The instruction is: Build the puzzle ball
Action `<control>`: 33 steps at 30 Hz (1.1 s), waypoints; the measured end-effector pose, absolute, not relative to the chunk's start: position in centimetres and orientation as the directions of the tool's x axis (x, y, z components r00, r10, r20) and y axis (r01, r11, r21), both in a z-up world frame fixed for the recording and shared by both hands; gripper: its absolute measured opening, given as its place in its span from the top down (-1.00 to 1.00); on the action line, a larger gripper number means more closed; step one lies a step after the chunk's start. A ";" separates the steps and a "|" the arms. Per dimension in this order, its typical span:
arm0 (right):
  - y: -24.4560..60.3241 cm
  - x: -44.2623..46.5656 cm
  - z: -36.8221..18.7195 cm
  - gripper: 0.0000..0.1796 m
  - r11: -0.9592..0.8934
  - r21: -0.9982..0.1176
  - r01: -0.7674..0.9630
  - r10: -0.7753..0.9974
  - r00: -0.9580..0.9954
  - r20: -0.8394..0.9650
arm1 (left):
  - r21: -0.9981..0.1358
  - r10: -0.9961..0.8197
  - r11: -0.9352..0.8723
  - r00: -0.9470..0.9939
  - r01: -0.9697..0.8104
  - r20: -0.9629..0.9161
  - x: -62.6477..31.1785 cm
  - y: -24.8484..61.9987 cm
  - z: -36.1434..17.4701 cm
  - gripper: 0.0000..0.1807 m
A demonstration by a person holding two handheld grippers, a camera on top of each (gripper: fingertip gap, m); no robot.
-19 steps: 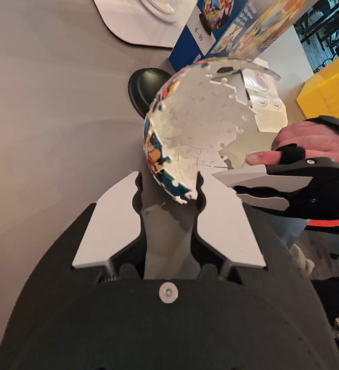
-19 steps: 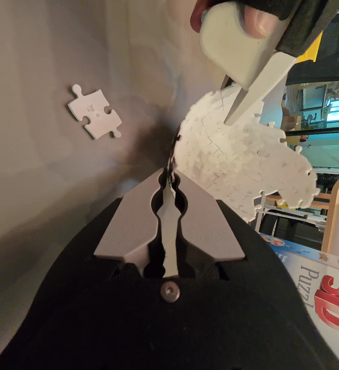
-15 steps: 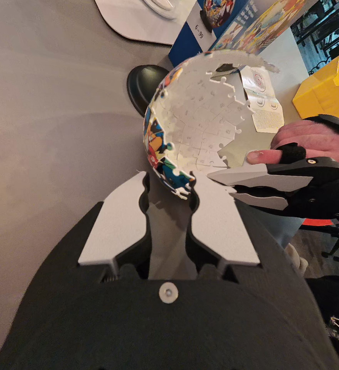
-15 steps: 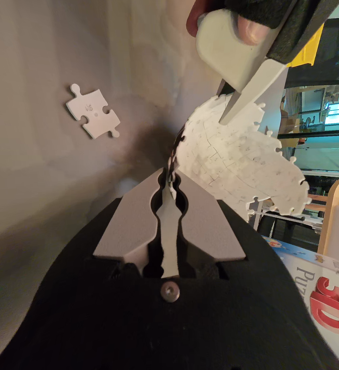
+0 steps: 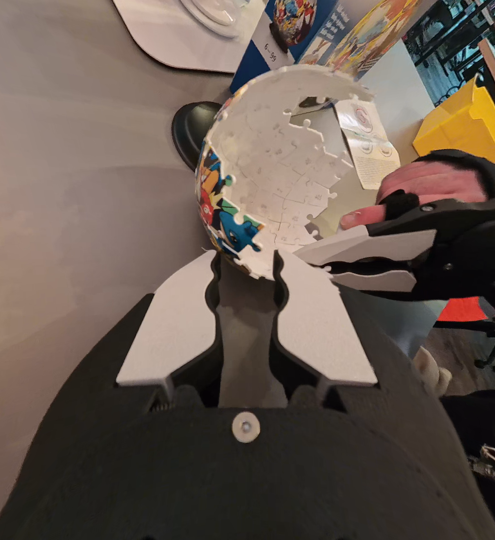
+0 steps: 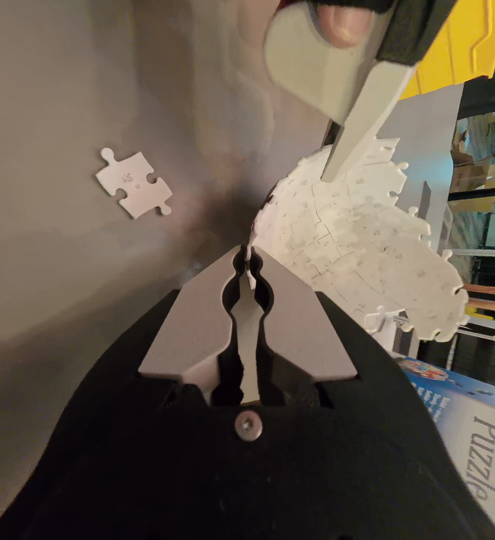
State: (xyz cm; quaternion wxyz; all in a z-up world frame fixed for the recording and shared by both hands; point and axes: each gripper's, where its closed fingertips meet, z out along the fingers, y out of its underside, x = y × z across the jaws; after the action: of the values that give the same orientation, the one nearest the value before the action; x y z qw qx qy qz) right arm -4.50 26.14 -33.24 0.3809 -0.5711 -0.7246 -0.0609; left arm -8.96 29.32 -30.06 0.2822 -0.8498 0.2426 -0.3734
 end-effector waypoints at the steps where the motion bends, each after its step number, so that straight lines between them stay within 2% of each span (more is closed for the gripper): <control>1: 26.1 -4.5 -33.2 1.00 0.333 -0.360 0.871 0.789 -0.049 0.613 | -0.669 -0.635 -0.712 0.605 -0.215 0.481 -9.1 29.1 -30.0 0.62; 5: 26.2 -4.4 -33.1 1.00 0.328 -0.367 0.870 0.793 -0.042 0.608 | -0.729 -0.697 -0.623 0.624 -0.285 0.352 -9.9 28.2 -29.0 0.60; 8: 26.2 -4.3 -33.0 1.00 0.323 -0.372 0.870 0.797 -0.038 0.603 | -0.795 -0.761 -0.446 0.641 -0.410 0.097 -10.7 27.3 -27.4 0.68; 11: 26.2 -4.2 -33.0 1.00 0.329 -0.370 0.869 0.795 -0.043 0.605 | -0.809 -0.844 -0.235 0.526 -0.538 -0.105 -9.1 24.7 -26.3 0.66; 13: 26.1 -4.2 -33.1 1.00 0.337 -0.365 0.868 0.792 -0.051 0.608 | -0.765 -0.870 -0.049 0.403 -0.642 -0.283 -7.6 23.4 -26.4 0.62; 15: 26.0 -4.2 -33.1 1.00 0.338 -0.369 0.866 0.795 -0.053 0.605 | -0.674 -0.837 0.123 0.289 -0.729 -0.465 -6.5 23.2 -27.0 0.63; 21: 25.7 -4.1 -33.1 1.00 0.357 -0.369 0.858 0.793 -0.069 0.605 | -0.524 -0.803 0.257 0.122 -0.812 -0.583 -4.6 24.6 -30.0 0.63; 22: 25.7 -4.1 -33.2 1.00 0.360 -0.366 0.858 0.792 -0.074 0.606 | -0.510 -0.796 0.286 0.095 -0.811 -0.597 -4.4 24.7 -30.2 0.68; 24: 25.6 -4.0 -33.3 1.00 0.363 -0.372 0.854 0.793 -0.073 0.605 | -0.501 -0.793 0.312 0.069 -0.807 -0.606 -4.0 24.7 -30.3 0.82; 26: 25.6 -3.8 -33.3 1.00 0.369 -0.378 0.849 0.791 -0.074 0.607 | -0.497 -0.809 0.306 0.054 -0.812 -0.586 -4.0 24.7 -30.7 0.85; 33: 25.4 -3.7 -33.3 1.00 0.412 -0.376 0.830 0.780 -0.108 0.617 | -0.468 -0.803 0.332 0.015 -0.819 -0.595 -3.8 24.7 -31.8 0.79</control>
State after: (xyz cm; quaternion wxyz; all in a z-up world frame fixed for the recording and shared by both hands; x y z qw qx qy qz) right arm -3.67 25.43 -33.31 0.3911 -0.5413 -0.7436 -0.0322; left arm -3.83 24.71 -31.77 0.4164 -0.5781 0.7017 0.0094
